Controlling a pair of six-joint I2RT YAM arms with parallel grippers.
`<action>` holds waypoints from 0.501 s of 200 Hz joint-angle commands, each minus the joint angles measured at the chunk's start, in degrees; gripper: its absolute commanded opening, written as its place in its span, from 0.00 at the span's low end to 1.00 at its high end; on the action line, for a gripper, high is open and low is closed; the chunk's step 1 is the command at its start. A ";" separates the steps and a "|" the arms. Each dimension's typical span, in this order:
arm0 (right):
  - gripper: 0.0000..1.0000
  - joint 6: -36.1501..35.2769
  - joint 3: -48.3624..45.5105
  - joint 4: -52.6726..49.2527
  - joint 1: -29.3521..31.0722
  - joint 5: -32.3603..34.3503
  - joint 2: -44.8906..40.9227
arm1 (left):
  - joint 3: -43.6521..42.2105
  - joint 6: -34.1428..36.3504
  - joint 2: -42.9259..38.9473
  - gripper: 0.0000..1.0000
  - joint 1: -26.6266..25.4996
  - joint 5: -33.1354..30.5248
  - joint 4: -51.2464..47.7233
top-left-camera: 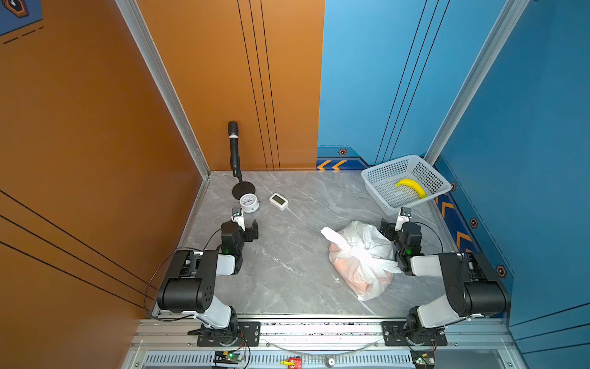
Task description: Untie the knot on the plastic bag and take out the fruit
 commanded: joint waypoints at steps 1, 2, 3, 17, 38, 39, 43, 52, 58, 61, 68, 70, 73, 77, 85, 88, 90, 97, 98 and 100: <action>0.99 -0.28 1.00 -1.31 0.17 0.30 0.02 | 0.00 -0.19 -0.05 0.97 -0.09 0.53 0.61; 0.99 -0.28 1.03 -1.31 0.15 0.31 0.01 | 0.03 -0.21 -0.04 0.97 -0.08 0.53 0.59; 0.99 -0.28 1.04 -1.31 0.14 0.31 0.01 | 0.09 -0.22 -0.03 0.97 -0.08 0.52 0.62; 0.99 -0.28 0.97 -1.27 0.14 0.29 0.01 | -0.03 -0.18 -0.09 0.97 -0.12 0.52 0.62; 0.99 -0.29 1.01 -1.28 0.13 0.26 0.01 | 0.02 -0.18 -0.09 0.97 0.01 0.52 0.64; 0.99 -0.28 1.03 -1.29 0.13 0.24 0.01 | 0.00 -0.21 -0.06 0.97 0.01 0.52 0.65; 0.99 -0.28 1.04 -1.30 0.14 0.31 0.01 | 0.02 -0.18 -0.11 0.97 0.01 0.47 0.60; 0.99 -0.28 0.98 -1.30 0.12 0.29 0.01 | -0.01 -0.23 -0.11 0.97 -0.03 0.52 0.63; 0.99 -0.20 1.05 -1.31 0.05 0.09 0.06 | 0.06 -0.19 -0.04 0.97 -0.03 0.57 0.58; 0.99 -0.18 1.05 -1.28 -0.03 0.03 0.02 | 0.02 -0.22 -0.08 0.97 0.01 0.54 0.61; 0.99 -0.19 1.04 -1.28 -0.05 -0.02 0.01 | 0.07 -0.23 -0.10 0.97 0.01 0.63 0.61; 0.99 -0.19 1.05 -1.26 0.00 0.03 0.01 | 0.04 -0.23 -0.11 0.97 0.01 0.61 0.58; 0.99 -0.19 1.01 -1.30 -0.04 0.05 0.01 | 0.03 -0.23 -0.10 0.97 0.01 0.61 0.60; 0.99 -0.24 1.03 -1.31 -0.05 0.05 0.01 | -0.01 -0.22 -0.08 0.97 0.01 0.62 0.65; 0.99 -0.20 1.00 -1.30 -0.05 0.05 0.01 | 0.00 -0.18 -0.06 0.97 0.01 0.68 0.61; 0.99 -0.19 0.99 -1.27 -0.02 0.06 0.06 | 0.01 -0.24 -0.05 0.97 0.01 0.75 0.60; 0.99 -0.19 1.03 -1.34 -0.04 0.05 0.03 | 0.03 -0.28 -0.09 0.97 0.01 0.75 0.58; 0.99 -0.19 1.00 -1.31 -0.04 0.06 0.01 | 0.02 -0.32 -0.11 0.97 0.03 0.81 0.59; 0.99 -0.19 0.98 -1.31 -0.05 0.10 0.01 | 0.04 -0.32 -0.15 0.97 0.02 0.80 0.62; 0.99 -0.19 0.99 -1.31 -0.05 0.04 0.04 | -0.01 -0.32 -0.14 0.97 0.04 0.79 0.65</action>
